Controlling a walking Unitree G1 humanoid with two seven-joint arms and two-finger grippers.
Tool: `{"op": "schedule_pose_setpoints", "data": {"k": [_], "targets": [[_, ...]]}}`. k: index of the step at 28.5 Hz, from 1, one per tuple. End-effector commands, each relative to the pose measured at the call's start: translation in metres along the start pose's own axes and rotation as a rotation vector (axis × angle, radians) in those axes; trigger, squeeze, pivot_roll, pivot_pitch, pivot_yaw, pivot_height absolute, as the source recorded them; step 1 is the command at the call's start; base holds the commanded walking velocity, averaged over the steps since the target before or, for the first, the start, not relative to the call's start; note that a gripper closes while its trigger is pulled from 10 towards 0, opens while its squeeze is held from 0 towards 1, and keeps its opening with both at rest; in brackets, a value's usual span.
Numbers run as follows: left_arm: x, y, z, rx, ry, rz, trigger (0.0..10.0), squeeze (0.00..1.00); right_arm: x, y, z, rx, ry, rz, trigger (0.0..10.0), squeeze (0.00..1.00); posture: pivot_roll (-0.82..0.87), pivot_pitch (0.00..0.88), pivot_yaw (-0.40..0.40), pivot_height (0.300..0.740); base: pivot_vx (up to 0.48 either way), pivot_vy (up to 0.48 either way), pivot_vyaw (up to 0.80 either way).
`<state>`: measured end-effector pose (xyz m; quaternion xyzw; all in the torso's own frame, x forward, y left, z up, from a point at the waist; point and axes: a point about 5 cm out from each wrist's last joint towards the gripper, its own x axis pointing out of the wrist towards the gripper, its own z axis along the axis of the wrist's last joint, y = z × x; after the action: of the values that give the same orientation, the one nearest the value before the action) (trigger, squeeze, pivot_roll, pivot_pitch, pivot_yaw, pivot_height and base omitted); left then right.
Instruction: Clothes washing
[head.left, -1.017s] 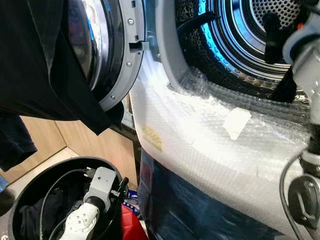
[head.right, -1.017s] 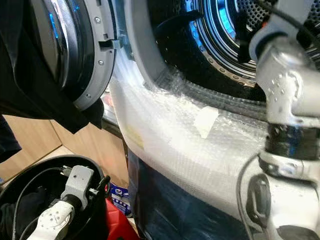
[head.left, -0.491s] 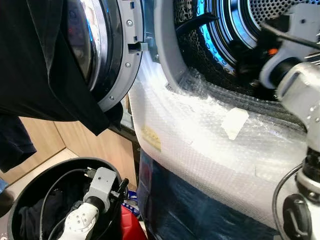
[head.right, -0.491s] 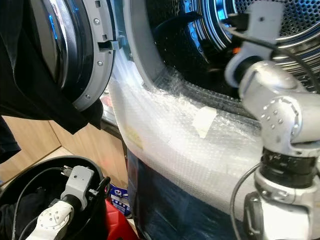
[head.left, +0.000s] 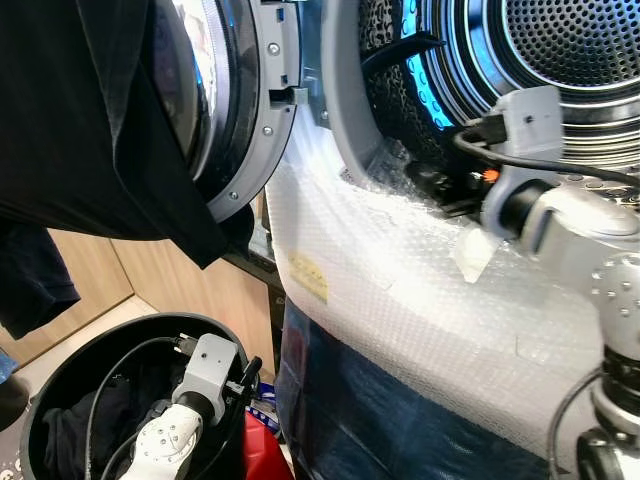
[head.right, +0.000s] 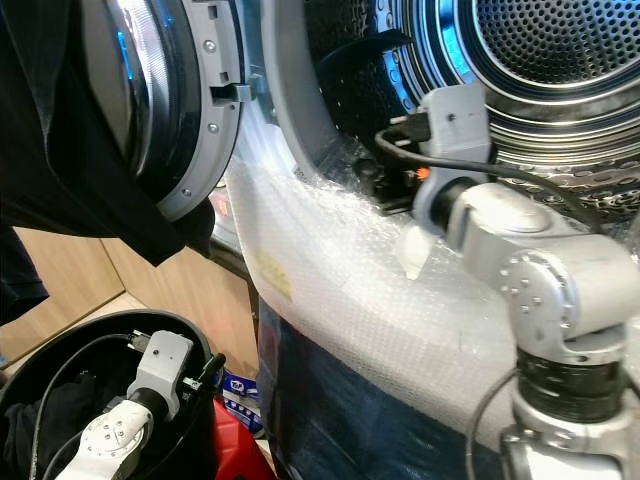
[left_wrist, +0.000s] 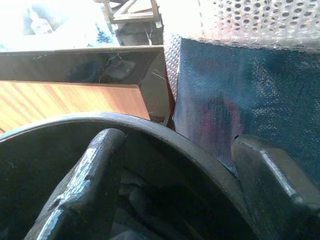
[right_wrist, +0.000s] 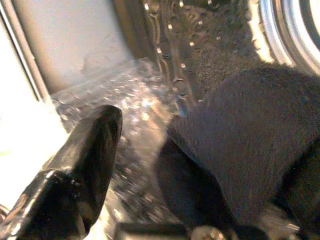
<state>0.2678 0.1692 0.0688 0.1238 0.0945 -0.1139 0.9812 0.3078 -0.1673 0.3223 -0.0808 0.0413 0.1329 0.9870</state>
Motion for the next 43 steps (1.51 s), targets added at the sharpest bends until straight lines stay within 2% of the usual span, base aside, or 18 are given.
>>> {"op": "schedule_pose_setpoints", "data": {"k": [1,7,11,13,17,20,21,22,24,27,29,34,36,37,38,39,41,43], "targets": [[-0.002,0.001,-0.004,0.001,0.025,0.01,10.0,0.0,-0.009,-0.007,0.002,-0.01,-0.008,-0.025,10.0,0.0,0.14,0.0,-0.006,0.74,0.0,0.0,0.0],[-0.002,0.002,-0.004,0.001,0.028,0.006,10.0,0.0,-0.028,-0.041,0.007,-0.045,-0.021,-0.141,10.0,0.0,0.13,0.0,-0.002,0.74,0.0,0.0,0.0],[-0.002,0.002,-0.004,0.0,0.029,0.008,10.0,0.0,-0.035,-0.051,0.013,-0.041,-0.05,-0.166,10.0,0.0,0.13,0.0,0.0,0.74,0.0,0.0,0.0],[-0.003,0.001,-0.006,-0.002,0.032,0.006,10.0,0.0,-0.035,-0.056,0.014,-0.043,-0.085,-0.228,10.0,0.0,0.12,0.0,0.0,0.74,0.0,0.0,0.0],[0.0,-0.002,-0.006,-0.004,0.025,-0.005,10.0,0.0,-0.018,-0.04,0.015,-0.022,-0.184,-0.201,10.0,0.0,0.12,0.0,0.004,0.74,0.0,0.0,0.0],[0.004,-0.004,-0.001,0.001,0.011,-0.016,10.0,0.0,0.008,-0.013,0.017,0.111,-0.238,-0.093,10.0,0.0,0.14,0.0,0.001,0.74,0.0,0.0,0.0],[0.004,-0.004,-0.001,0.001,0.011,-0.016,10.0,0.0,0.008,-0.013,0.017,0.111,-0.238,-0.093,10.0,0.0,0.14,0.0,0.001,0.74,0.0,0.0,0.0],[0.005,-0.003,0.0,0.002,0.007,-0.015,10.0,0.0,0.021,0.001,0.018,0.139,-0.24,-0.052,10.0,0.0,0.14,0.0,0.002,0.74,0.0,0.0,0.0],[0.005,-0.002,0.0,0.003,0.005,-0.011,10.0,0.0,0.041,0.009,0.022,0.217,-0.245,-0.07,10.0,0.0,0.15,0.0,0.003,0.74,0.0,0.0,0.0],[0.004,-0.001,0.0,0.005,0.005,-0.01,10.0,0.0,0.056,0.013,0.024,0.262,-0.243,-0.115,10.0,0.0,0.16,0.0,0.005,0.74,0.0,0.0,0.0],[0.003,-0.001,-0.001,0.009,0.008,-0.011,10.0,0.0,0.07,0.014,0.016,0.287,-0.183,-0.184,10.0,0.0,0.16,0.0,0.006,0.74,0.0,0.0,0.0],[0.002,0.0,-0.001,0.012,0.012,-0.008,10.0,0.0,0.072,0.014,0.011,0.263,-0.145,-0.192,10.0,0.0,0.16,0.0,0.002,0.74,0.0,0.0,0.0],[0.002,0.0,-0.001,0.012,0.013,-0.008,10.0,0.0,0.071,0.007,0.011,0.198,-0.146,-0.226,10.0,0.0,0.16,0.0,0.0,0.74,0.0,0.0,0.0],[0.002,-0.001,-0.001,0.01,0.017,-0.012,10.0,0.0,0.066,-0.016,0.01,0.092,-0.151,-0.364,10.0,0.0,0.15,0.0,0.001,0.74,0.0,0.0,0.0],[0.002,-0.001,-0.001,0.01,0.017,-0.012,10.0,0.0,0.066,-0.016,0.01,0.092,-0.151,-0.364,10.0,0.0,0.15,0.0,0.001,0.74,0.0,0.0,0.0],[0.002,-0.003,-0.002,0.01,0.019,-0.015,10.0,0.0,0.063,-0.033,0.009,0.043,-0.153,-0.453,10.0,0.0,0.14,0.0,0.001,0.74,0.0,0.0,0.0],[0.003,-0.004,-0.001,0.01,0.019,-0.018,10.0,0.0,0.056,-0.05,0.005,0.07,-0.143,-0.517,10.0,0.0,0.15,0.0,-0.004,0.74,0.0,0.0,0.0],[0.003,-0.004,0.0,0.008,0.017,-0.017,10.0,0.0,0.054,-0.051,0.003,0.094,-0.13,-0.496,10.0,0.0,0.14,0.0,-0.002,0.74,0.0,0.0,0.0]]}}
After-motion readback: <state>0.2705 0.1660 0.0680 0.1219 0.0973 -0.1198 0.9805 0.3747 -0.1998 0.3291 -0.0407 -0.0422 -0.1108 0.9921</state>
